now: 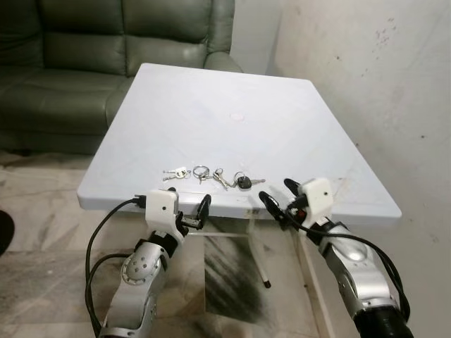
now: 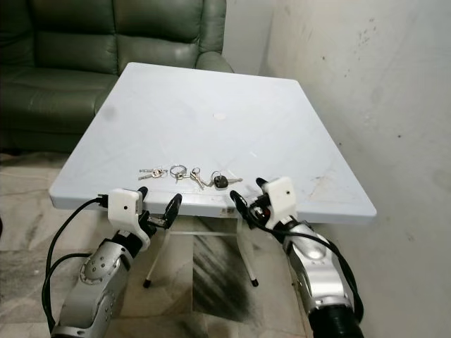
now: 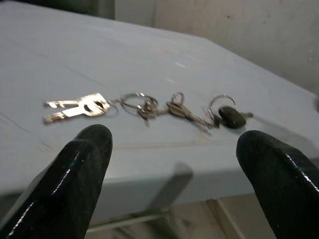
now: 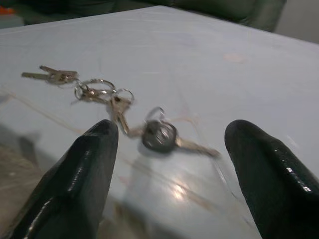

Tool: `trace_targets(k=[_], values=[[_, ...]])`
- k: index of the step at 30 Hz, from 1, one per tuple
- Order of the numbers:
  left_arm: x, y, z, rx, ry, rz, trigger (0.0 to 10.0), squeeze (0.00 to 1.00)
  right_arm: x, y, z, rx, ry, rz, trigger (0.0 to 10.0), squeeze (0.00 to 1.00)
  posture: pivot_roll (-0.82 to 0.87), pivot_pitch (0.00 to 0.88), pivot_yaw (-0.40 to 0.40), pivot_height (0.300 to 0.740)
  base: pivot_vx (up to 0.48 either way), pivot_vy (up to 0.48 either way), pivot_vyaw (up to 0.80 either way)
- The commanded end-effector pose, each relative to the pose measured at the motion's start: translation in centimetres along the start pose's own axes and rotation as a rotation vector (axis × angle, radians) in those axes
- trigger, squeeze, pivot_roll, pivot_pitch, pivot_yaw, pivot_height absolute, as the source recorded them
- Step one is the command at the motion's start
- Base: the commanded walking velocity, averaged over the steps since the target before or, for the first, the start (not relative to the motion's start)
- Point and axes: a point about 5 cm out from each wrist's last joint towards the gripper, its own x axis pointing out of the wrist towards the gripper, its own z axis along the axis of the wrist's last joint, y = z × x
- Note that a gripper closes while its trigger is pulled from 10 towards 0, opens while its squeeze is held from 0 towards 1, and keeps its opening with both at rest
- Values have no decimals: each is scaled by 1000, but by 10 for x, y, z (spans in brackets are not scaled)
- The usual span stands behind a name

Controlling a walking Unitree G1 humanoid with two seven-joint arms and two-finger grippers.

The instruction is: Hang keys on a hook

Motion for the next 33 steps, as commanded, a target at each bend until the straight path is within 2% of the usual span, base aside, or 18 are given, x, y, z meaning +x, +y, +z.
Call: trace_targets(k=[1,7,9,18,33], values=[[-4,-6,4,12,-2,-14,10000,0,5,-2,-1,18,24,0,10000,0,80,145,-146,740,0,0,0],[-9,-8,3,13,8,-11,10000,0,13,-1,-1,38,46,12,10000,0,93,174,-160,740,0,0,0],[-17,-11,1,2,23,-3,10000,0,27,6,2,37,74,62,10000,0,104,196,-170,740,0,0,0],[-24,-16,4,-3,33,-7,10000,0,45,13,9,58,83,86,10000,0,121,209,-184,740,0,0,0],[-29,-21,5,-14,49,-3,10000,0,59,17,18,143,35,57,10000,0,136,207,-192,740,0,0,0]])
